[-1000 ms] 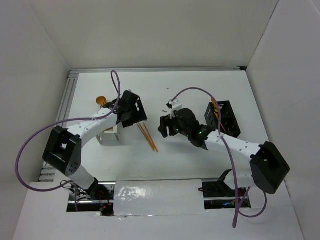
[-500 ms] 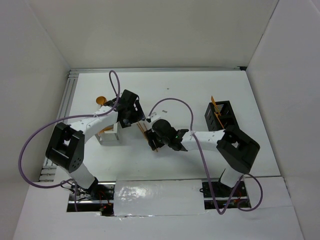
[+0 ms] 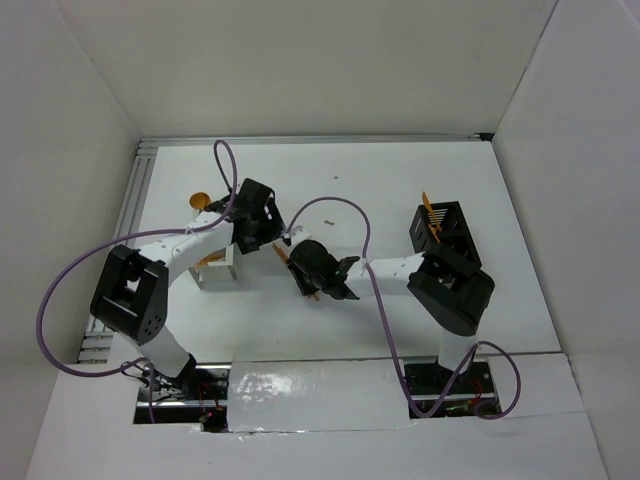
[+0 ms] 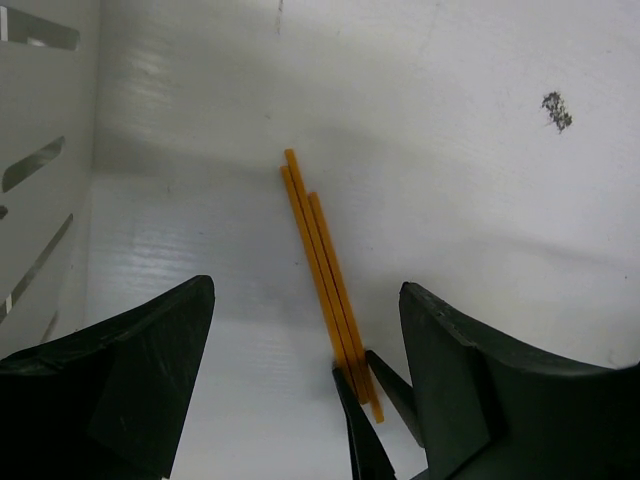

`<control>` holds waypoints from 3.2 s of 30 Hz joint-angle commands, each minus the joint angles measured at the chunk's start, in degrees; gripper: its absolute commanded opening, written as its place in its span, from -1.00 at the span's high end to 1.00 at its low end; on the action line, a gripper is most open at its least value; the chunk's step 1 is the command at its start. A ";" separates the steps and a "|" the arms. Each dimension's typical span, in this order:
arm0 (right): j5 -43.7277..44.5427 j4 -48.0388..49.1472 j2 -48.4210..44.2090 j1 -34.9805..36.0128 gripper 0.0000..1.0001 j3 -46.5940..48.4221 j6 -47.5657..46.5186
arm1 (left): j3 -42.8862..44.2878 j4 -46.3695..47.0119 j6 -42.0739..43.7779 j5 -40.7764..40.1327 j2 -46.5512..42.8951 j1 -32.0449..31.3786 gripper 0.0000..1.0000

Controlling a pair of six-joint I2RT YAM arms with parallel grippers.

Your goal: Sort the eating utensils into containers

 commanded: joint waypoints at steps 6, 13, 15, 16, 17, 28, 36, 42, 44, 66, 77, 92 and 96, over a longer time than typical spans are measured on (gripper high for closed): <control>0.26 -4.50 4.88 0.59 0.92 1.09 1.34 | 0.34 -0.70 0.87 0.12 0.88 0.53 -0.76; 0.97 -6.96 -0.99 -1.34 1.00 -0.23 5.65 | 1.48 0.00 1.49 1.61 2.11 0.53 -0.76; 0.44 -7.66 -2.67 -2.13 0.99 0.29 6.70 | 1.57 0.18 1.84 2.14 2.29 0.45 -0.76; -0.52 -7.67 -4.41 -2.48 0.97 0.82 6.88 | 1.92 0.36 2.19 2.32 2.46 0.53 -0.76; -1.22 -7.67 -5.22 -2.48 0.97 0.82 6.88 | 2.01 0.53 2.19 2.75 2.64 0.53 -0.76; -2.02 -8.89 -6.89 -1.34 0.87 1.97 7.58 | 4.81 1.15 2.64 5.39 7.02 -2.19 -0.77; -0.01 -7.05 -6.90 2.52 0.27 -0.14 7.50 | 5.08 0.53 2.46 4.60 8.52 -2.45 -0.78; 2.28 -8.10 -3.04 3.76 0.27 1.00 9.08 | 5.08 0.18 2.55 3.99 8.26 -2.46 -0.77; 3.77 -8.98 -1.98 3.84 0.31 1.00 9.87 | 4.91 -0.08 2.46 3.55 8.09 -2.45 -0.78; 5.46 -12.25 -3.63 1.04 1.00 1.10 13.47 | 7.80 -2.11 2.98 2.66 8.61 -3.51 -0.78; 4.31 -6.26 -20.08 -1.25 1.00 -4.97 15.93 | 7.19 2.64 1.32 10.66 6.42 -3.60 -0.74; 2.99 -5.03 -24.56 -2.04 0.99 -6.65 16.64 | 10.80 5.98 -0.44 14.79 10.64 -6.23 0.74; 2.99 -5.56 -23.86 -2.48 0.73 -6.12 16.73 | 10.97 7.12 0.61 16.47 10.64 -6.15 1.00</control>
